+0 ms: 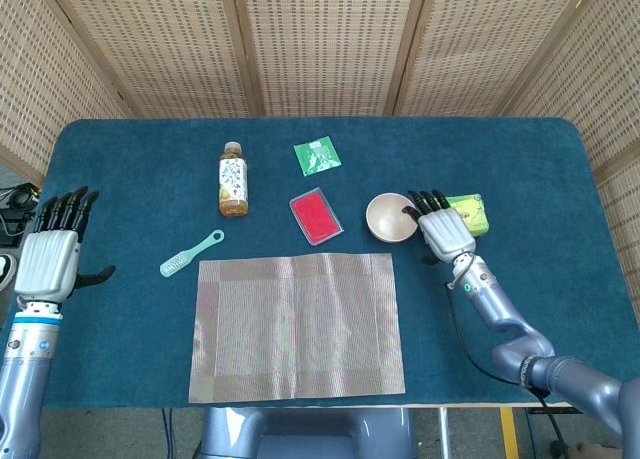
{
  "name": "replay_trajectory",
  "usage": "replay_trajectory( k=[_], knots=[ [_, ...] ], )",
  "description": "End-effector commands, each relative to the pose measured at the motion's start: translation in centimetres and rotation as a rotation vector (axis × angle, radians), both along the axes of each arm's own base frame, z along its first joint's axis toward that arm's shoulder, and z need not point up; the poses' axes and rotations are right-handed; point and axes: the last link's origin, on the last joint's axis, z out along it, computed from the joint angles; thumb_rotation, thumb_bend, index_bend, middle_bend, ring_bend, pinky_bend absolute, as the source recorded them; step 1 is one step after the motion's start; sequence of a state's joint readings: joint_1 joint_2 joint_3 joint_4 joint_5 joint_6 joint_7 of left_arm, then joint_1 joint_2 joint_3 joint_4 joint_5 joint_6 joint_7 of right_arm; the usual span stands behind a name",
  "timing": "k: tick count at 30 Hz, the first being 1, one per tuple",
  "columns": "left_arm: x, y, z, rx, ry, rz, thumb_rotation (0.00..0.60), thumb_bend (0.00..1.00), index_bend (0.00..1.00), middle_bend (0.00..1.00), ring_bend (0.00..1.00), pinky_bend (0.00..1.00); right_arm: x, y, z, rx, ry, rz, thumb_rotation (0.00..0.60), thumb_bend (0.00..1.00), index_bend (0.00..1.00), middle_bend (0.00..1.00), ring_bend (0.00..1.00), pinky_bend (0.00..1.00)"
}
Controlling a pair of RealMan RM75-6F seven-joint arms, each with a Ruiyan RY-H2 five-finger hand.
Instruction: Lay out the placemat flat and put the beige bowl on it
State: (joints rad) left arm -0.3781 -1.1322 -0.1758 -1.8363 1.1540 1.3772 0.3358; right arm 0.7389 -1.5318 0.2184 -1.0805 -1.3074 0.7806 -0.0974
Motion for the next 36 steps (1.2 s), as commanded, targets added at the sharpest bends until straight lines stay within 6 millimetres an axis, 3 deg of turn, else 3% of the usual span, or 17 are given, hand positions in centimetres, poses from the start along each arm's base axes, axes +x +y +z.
replay_trajectory(
  k=[1,8,16,25,36],
  knots=[
    [-0.1,0.0,0.0,0.001,-0.001,0.002,0.600,0.00,0.00,0.00,0.00,0.00,0.5,-0.6,-1.4,0.015,0.008,0.002,0.600,0.19,0.30,0.00,0.00,0.00],
    [-0.2,0.3,0.0,0.001,-0.008,0.005,0.600,0.00,0.00,0.00,0.00,0.00,1.1,-1.1,-3.0,0.027,-0.028,0.015,0.600,0.46,0.38,0.00,0.00,0.00],
    [-0.3,0.4,-0.1,-0.002,-0.009,0.013,0.600,0.00,0.00,0.00,0.00,0.00,1.7,-1.7,-4.2,0.022,-0.054,0.042,0.600,0.63,0.58,0.00,0.00,0.00],
    [-0.3,0.6,-0.1,-0.008,-0.017,0.015,0.600,0.00,0.00,0.00,0.00,0.00,2.1,-1.8,-3.6,-0.009,-0.125,0.068,0.600,0.65,0.71,0.00,0.00,0.00],
    [-0.1,0.3,0.1,-0.021,-0.050,-0.005,0.600,0.00,0.00,0.00,0.00,0.00,3.4,0.5,0.6,-0.038,-0.280,0.153,0.600,0.65,0.73,0.00,0.00,0.00]
  ],
)
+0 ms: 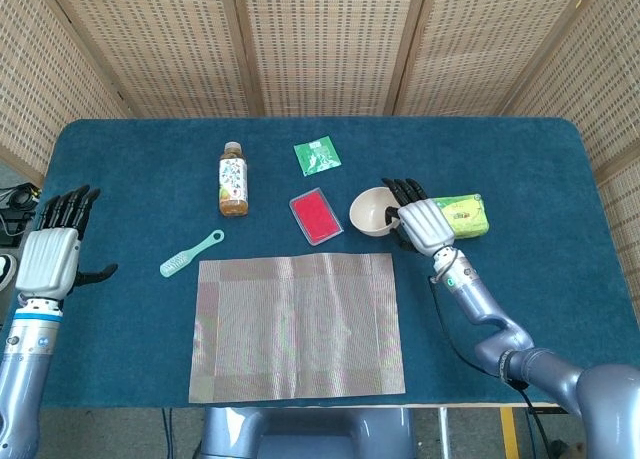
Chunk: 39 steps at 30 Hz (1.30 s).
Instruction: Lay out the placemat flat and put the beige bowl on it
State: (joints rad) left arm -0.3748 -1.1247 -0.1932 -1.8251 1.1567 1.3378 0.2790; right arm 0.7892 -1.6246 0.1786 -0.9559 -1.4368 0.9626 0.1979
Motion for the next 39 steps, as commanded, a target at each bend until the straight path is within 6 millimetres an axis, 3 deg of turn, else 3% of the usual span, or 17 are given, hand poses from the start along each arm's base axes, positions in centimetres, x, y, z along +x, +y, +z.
replay_trajectory(
  k=[1,7,13,18,19,20,30,39],
  knots=[
    [0.1,-0.1,0.1,-0.004,-0.010,-0.006,0.600,0.00,0.00,0.00,0.00,0.00,0.8,1.8,1.9,0.005,-0.070,0.043,0.600,0.65,0.73,0.00,0.00,0.00],
    [0.1,-0.2,0.4,-0.010,-0.028,-0.017,0.600,0.00,0.00,0.00,0.00,0.00,3.2,5.9,2.1,0.113,-0.136,0.119,0.600,0.65,0.74,0.00,0.00,0.00],
    [0.1,-0.3,0.5,-0.010,-0.037,-0.020,0.600,0.00,0.00,0.00,0.00,0.00,5.2,8.3,1.1,0.214,-0.151,0.190,0.600,0.65,0.74,0.00,0.00,0.00],
    [0.1,-0.3,0.7,-0.011,-0.046,-0.022,0.600,0.00,0.00,0.00,0.00,0.00,7.6,10.0,-1.0,0.326,-0.143,0.270,0.600,0.65,0.74,0.00,0.00,0.00],
    [0.1,-0.4,0.7,-0.011,-0.048,-0.022,0.600,0.00,0.00,0.00,0.00,0.00,8.2,10.2,-1.7,0.350,-0.135,0.289,0.600,0.65,0.74,0.00,0.00,0.00],
    [0.0,-0.4,0.8,-0.012,-0.050,-0.018,0.600,0.00,0.00,0.00,0.00,0.00,9.7,10.8,-3.6,0.404,-0.104,0.342,0.600,0.65,0.74,0.00,0.00,0.00],
    [-0.2,-0.2,0.8,-0.016,-0.058,-0.011,0.600,0.00,0.00,0.00,0.00,0.00,12.2,11.2,-7.5,0.450,-0.068,0.387,0.600,0.64,0.73,0.00,0.00,0.00],
    [-0.4,0.0,0.8,-0.025,-0.064,-0.007,0.600,0.00,0.00,0.00,0.00,0.00,11.3,10.8,-8.7,0.447,-0.052,0.367,0.600,0.64,0.73,0.00,0.00,0.00]
  ],
)
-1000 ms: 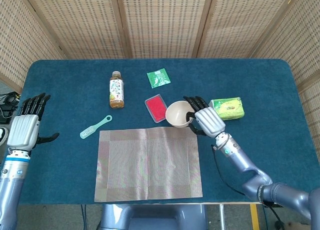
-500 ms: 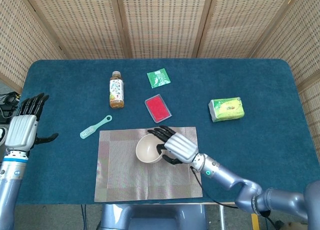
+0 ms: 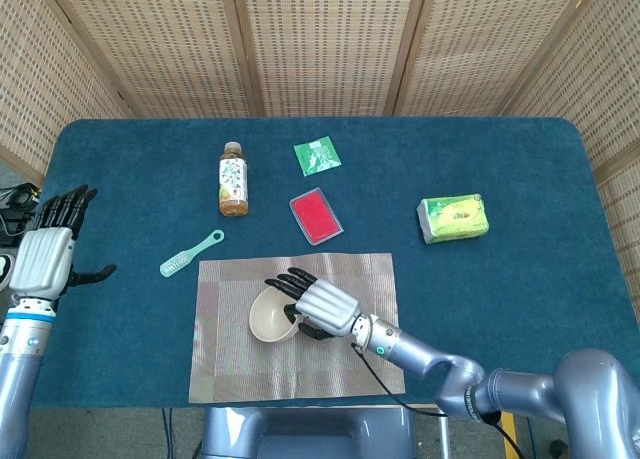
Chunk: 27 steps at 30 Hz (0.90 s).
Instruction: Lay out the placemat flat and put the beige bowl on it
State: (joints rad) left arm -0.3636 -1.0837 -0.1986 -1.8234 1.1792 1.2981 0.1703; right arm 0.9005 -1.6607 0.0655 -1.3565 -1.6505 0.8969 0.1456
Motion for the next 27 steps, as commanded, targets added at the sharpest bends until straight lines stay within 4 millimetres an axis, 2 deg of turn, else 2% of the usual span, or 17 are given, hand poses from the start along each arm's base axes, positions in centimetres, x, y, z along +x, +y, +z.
replay_trajectory(
  k=[1,6,7,9,11,13,17,23,27],
  knots=[
    [0.0,0.0,0.0,-0.002,0.000,-0.001,0.600,0.00,0.00,0.00,0.00,0.00,-0.5,0.1,-0.3,0.006,0.004,-0.007,0.600,0.64,0.73,0.00,0.00,0.00],
    [0.0,-0.1,0.0,0.000,0.002,0.003,0.600,0.00,0.00,0.00,0.00,0.00,-1.1,0.1,-0.7,0.012,0.011,-0.012,0.600,0.60,0.70,0.00,0.00,0.00],
    [-0.1,-0.1,0.0,0.001,0.002,0.004,0.600,0.00,0.00,0.00,0.00,0.00,-1.2,0.1,-0.7,0.010,0.012,-0.009,0.600,0.56,0.64,0.00,0.00,0.00],
    [-0.1,0.0,0.0,0.001,0.001,0.005,0.600,0.00,0.00,0.00,0.00,0.00,-1.5,0.3,-0.2,0.007,0.006,0.017,0.600,0.40,0.41,0.00,0.00,0.00],
    [-0.1,0.0,0.0,0.000,0.001,0.005,0.600,0.00,0.00,0.00,0.00,0.00,-1.8,0.5,0.3,0.005,-0.003,0.027,0.600,0.18,0.12,0.00,0.00,0.00],
    [-0.1,0.0,0.0,-0.001,0.002,0.006,0.600,0.00,0.00,0.00,0.00,0.00,-2.1,0.6,0.9,-0.006,-0.004,0.040,0.600,0.07,0.03,0.00,0.00,0.00],
    [0.0,0.0,-0.2,-0.008,0.008,0.001,0.600,0.00,0.00,0.00,0.00,0.00,-4.0,0.9,3.2,-0.049,0.016,0.054,0.600,0.01,0.00,0.00,0.00,0.00],
    [0.1,-0.4,-0.3,-0.007,0.020,-0.011,0.600,0.00,0.00,0.00,0.00,0.00,-6.5,1.3,7.1,-0.172,0.044,0.082,0.600,0.00,0.00,0.00,0.00,0.00],
    [0.1,-1.0,-0.4,-0.007,0.040,-0.021,0.600,0.00,0.00,0.00,0.00,0.00,-9.9,1.3,11.3,-0.333,0.084,0.048,0.600,0.00,0.00,0.00,0.00,0.00]
  ],
)
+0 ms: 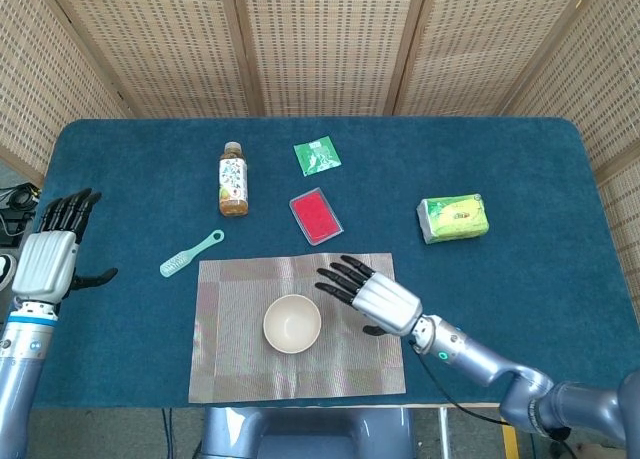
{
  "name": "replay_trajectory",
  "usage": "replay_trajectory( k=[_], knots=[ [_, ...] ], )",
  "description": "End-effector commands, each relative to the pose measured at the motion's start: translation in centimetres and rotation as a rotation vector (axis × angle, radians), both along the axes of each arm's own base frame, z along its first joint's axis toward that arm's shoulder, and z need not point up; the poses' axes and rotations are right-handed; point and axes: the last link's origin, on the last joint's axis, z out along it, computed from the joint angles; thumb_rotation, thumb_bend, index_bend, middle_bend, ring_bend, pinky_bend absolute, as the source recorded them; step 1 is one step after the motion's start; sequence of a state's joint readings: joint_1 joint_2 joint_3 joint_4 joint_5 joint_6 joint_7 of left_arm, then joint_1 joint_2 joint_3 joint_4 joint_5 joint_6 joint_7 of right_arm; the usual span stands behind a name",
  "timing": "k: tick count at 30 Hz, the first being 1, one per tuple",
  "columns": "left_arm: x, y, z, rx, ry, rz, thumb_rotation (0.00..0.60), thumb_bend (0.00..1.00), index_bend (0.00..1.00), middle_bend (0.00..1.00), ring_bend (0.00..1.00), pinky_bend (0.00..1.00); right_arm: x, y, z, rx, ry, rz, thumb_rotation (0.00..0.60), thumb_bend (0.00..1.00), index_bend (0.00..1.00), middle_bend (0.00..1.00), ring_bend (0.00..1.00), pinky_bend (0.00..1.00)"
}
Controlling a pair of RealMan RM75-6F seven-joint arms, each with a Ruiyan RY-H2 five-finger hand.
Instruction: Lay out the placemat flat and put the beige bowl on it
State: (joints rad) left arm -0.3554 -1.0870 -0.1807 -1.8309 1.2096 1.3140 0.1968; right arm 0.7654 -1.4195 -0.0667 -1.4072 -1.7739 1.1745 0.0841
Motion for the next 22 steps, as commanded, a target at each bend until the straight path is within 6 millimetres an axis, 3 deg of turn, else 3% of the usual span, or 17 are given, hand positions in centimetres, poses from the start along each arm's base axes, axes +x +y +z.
replay_trajectory(
  k=[1,5,11,22],
  knots=[
    [-0.1,-0.6,-0.1,0.002,0.014,-0.006,0.600,0.00,0.00,0.00,0.00,0.00,-3.4,0.6,3.9,-0.149,0.025,-0.041,0.600,0.00,0.00,0.00,0.00,0.00],
    [-0.6,-2.0,-0.3,0.020,0.028,-0.012,0.600,0.00,0.00,0.00,0.00,0.00,-7.3,1.5,8.0,-0.331,-0.031,-0.208,0.600,0.00,0.00,0.00,0.00,0.00],
    [-2.1,-4.8,-0.4,0.055,0.037,-0.007,0.600,0.00,0.00,0.00,0.00,0.00,-11.4,4.8,10.9,-0.491,-0.123,-0.462,0.600,0.00,0.00,0.00,0.00,0.00],
    [-3.8,-9.4,0.4,0.050,0.030,0.038,0.600,0.00,0.00,0.00,0.00,0.00,-13.4,9.9,13.1,-0.554,-0.207,-0.640,0.600,0.00,0.00,0.00,0.00,0.00]
  ],
)
